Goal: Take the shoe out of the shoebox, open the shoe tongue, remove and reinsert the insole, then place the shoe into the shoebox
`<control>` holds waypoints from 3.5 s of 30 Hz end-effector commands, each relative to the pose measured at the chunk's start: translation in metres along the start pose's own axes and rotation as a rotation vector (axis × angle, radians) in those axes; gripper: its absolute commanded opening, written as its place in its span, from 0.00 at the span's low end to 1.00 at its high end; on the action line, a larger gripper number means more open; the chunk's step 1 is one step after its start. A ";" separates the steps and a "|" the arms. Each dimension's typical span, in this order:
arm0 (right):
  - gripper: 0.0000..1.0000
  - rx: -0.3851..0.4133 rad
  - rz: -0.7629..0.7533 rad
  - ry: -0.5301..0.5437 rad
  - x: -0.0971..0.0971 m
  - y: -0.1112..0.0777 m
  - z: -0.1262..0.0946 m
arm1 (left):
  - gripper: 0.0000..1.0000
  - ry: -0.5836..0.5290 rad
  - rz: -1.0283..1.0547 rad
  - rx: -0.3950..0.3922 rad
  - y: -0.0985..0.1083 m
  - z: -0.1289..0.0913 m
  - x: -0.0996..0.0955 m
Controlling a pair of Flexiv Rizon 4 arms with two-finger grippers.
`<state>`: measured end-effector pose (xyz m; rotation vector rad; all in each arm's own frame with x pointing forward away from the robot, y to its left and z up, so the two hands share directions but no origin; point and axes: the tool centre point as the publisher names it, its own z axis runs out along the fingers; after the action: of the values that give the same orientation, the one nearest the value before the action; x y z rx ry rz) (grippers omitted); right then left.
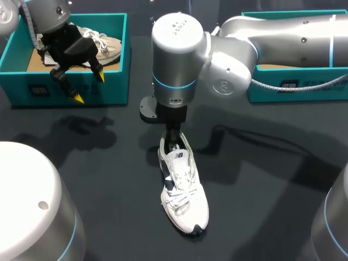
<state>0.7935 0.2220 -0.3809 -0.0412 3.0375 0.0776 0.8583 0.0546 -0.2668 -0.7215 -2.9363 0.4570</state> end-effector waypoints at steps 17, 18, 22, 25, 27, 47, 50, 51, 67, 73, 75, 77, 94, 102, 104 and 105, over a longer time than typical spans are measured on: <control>0.00 0.031 0.033 -0.043 -0.001 -0.006 -0.038 | 1.00 0.002 0.001 -0.002 0.000 0.000 0.000; 0.00 0.032 0.033 -0.046 -0.001 -0.009 -0.045 | 1.00 0.002 0.001 -0.002 0.000 0.000 0.000; 0.00 0.049 0.049 -0.057 -0.006 -0.019 -0.077 | 1.00 0.002 0.001 -0.002 0.000 0.000 0.000; 0.00 0.065 0.062 -0.060 -0.012 -0.031 -0.100 | 1.00 0.002 0.001 -0.002 0.000 0.000 0.000; 0.00 0.073 0.070 -0.070 -0.017 -0.038 -0.116 | 1.00 0.002 0.001 -0.002 0.000 0.000 0.000; 0.00 0.101 0.130 -0.149 -0.048 -0.068 -0.174 | 1.00 0.002 0.001 -0.002 0.000 0.000 0.000; 0.00 0.101 0.130 -0.149 -0.048 -0.068 -0.174 | 1.00 0.002 0.001 -0.002 0.000 0.000 0.000; 0.00 0.101 0.130 -0.149 -0.048 -0.068 -0.174 | 1.00 0.002 0.001 -0.002 0.000 0.000 0.000; 0.00 0.146 0.065 -0.163 -0.100 -0.129 -0.216 | 1.00 0.002 0.001 -0.002 0.000 0.000 0.000; 0.00 0.163 0.007 -0.153 -0.149 -0.178 -0.227 | 1.00 0.002 0.001 -0.002 0.000 0.000 0.000; 0.00 0.170 0.005 -0.155 -0.166 -0.191 -0.232 | 1.00 0.002 0.001 -0.002 0.000 0.000 0.000; 0.00 0.179 0.011 -0.162 -0.182 -0.209 -0.236 | 1.00 0.002 0.001 -0.002 0.000 0.000 0.000; 0.00 0.223 0.083 -0.215 -0.272 -0.331 -0.243 | 1.00 0.002 0.001 -0.002 0.000 0.000 0.000; 0.00 0.159 0.056 -0.285 -0.296 -0.390 -0.227 | 1.00 0.002 0.001 -0.002 0.000 0.000 0.000; 0.00 0.159 0.056 -0.285 -0.296 -0.390 -0.227 | 1.00 0.002 0.001 -0.002 0.000 0.000 0.000; 0.00 0.159 0.056 -0.285 -0.296 -0.390 -0.227 | 1.00 0.002 0.001 -0.002 0.000 0.000 0.000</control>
<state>1.0802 -0.1661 -0.1439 0.0783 2.7541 -0.2071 0.8582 0.0546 -0.2668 -0.7216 -2.9363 0.4571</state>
